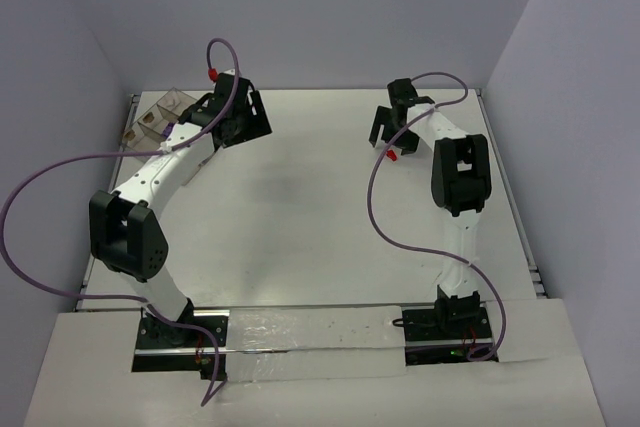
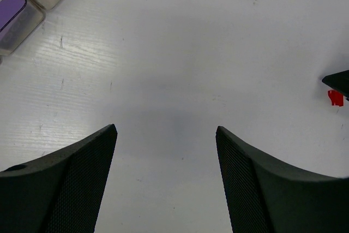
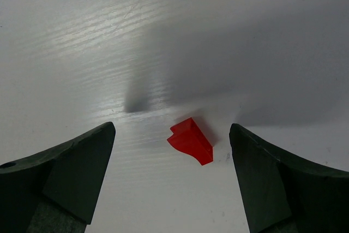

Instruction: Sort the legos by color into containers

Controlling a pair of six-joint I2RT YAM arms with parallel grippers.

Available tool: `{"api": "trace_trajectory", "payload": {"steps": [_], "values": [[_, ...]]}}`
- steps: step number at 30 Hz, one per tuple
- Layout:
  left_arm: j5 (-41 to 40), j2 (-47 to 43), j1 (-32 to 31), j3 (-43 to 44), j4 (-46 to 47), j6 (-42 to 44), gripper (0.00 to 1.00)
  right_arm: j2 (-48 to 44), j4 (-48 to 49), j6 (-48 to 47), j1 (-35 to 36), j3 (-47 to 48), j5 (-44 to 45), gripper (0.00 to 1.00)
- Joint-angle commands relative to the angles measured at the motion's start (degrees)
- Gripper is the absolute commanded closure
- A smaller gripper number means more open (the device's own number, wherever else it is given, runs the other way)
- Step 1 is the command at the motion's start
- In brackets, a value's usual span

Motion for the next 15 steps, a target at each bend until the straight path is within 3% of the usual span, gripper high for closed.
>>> {"api": "trace_trajectory", "payload": {"steps": [1, 15], "values": [[0.4, -0.9, -0.4, 3.0, 0.3, -0.4, 0.2, -1.6, -0.4, -1.0, 0.9, -0.1, -1.6, 0.1], [-0.4, -2.2, -0.5, 1.5, 0.0, -0.5, 0.2, -0.7, -1.1, -0.9, 2.7, -1.2, 1.1, 0.43]]}}
